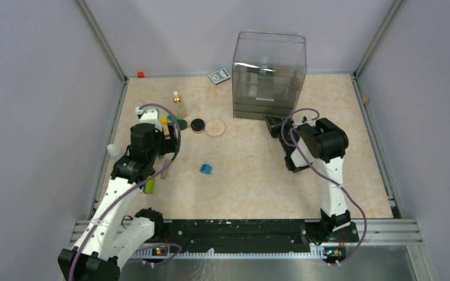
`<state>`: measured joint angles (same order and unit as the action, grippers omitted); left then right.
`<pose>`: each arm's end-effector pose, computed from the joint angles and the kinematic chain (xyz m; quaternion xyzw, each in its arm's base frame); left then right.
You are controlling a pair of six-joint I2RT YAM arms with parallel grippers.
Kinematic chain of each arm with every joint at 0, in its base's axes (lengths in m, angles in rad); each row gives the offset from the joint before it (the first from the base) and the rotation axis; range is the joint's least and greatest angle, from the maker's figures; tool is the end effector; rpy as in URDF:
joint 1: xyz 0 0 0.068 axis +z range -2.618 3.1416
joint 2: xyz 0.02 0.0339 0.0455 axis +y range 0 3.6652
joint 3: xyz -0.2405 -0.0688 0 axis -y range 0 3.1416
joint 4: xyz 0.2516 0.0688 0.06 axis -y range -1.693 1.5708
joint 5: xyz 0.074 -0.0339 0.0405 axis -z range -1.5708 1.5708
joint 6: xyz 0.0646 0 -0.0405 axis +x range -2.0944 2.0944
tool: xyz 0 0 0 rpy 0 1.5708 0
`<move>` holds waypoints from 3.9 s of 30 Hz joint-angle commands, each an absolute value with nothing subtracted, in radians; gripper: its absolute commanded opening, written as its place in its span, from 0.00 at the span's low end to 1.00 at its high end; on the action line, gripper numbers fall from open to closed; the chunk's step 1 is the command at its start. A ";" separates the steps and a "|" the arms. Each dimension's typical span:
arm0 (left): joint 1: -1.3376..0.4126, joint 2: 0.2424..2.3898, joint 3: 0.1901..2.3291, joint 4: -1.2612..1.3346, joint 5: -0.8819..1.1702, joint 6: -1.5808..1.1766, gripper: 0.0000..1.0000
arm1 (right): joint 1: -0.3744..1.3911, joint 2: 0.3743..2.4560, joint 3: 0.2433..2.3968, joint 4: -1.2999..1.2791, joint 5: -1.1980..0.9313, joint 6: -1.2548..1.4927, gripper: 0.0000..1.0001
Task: Organize the makeup
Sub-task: Open the drawer in the storage box, then pick up the lipstick at the center of the board.
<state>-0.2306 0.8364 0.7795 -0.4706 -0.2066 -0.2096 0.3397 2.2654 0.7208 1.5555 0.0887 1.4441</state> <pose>0.2289 -0.0401 0.2685 -0.0423 0.8629 -0.0210 0.5032 0.3591 0.1208 0.0498 0.3954 0.5816 0.5332 0.4703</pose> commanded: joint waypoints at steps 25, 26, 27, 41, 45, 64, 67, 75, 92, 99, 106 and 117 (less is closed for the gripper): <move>-0.230 0.856 0.788 -0.422 -0.161 -0.188 0.99 | 0.451 1.910 0.219 1.724 0.082 1.329 0.04; -0.230 0.856 0.788 -0.423 -0.161 -0.188 0.99 | 0.454 1.913 0.221 1.723 0.080 1.326 0.09; -0.230 0.856 0.788 -0.422 -0.161 -0.188 0.99 | 0.455 1.916 0.224 1.723 0.079 1.325 0.16; -0.230 0.848 0.881 -0.481 -0.150 -0.232 0.99 | 0.448 1.725 0.077 1.668 0.004 1.183 0.47; -0.230 0.853 0.889 -0.510 -0.180 -0.267 0.99 | 0.448 1.600 0.030 1.525 -0.053 1.105 0.47; -0.229 1.050 0.753 -0.484 -0.215 -0.464 0.95 | 0.446 0.692 0.322 0.003 0.180 0.677 0.74; -0.225 1.135 0.741 -0.473 -0.222 -0.502 0.93 | 0.445 0.672 0.313 -0.027 0.159 0.681 0.74; -0.216 1.287 0.720 -0.452 -0.321 -0.595 0.87 | 0.443 0.726 0.304 0.006 0.115 0.685 0.74; -0.193 1.327 0.660 -0.378 -0.332 -0.611 0.83 | 0.442 0.784 0.314 0.042 0.078 0.682 0.74; -0.195 1.329 0.608 -0.356 -0.211 -0.646 0.63 | 0.442 0.786 0.308 0.048 0.069 0.694 0.74; -0.202 1.329 0.578 -0.306 -0.110 -0.625 0.14 | 0.442 0.791 0.299 0.056 0.055 0.710 0.74; -0.512 1.380 0.842 -0.120 0.029 -0.701 0.00 | 0.442 0.720 0.316 -0.040 0.090 0.698 0.74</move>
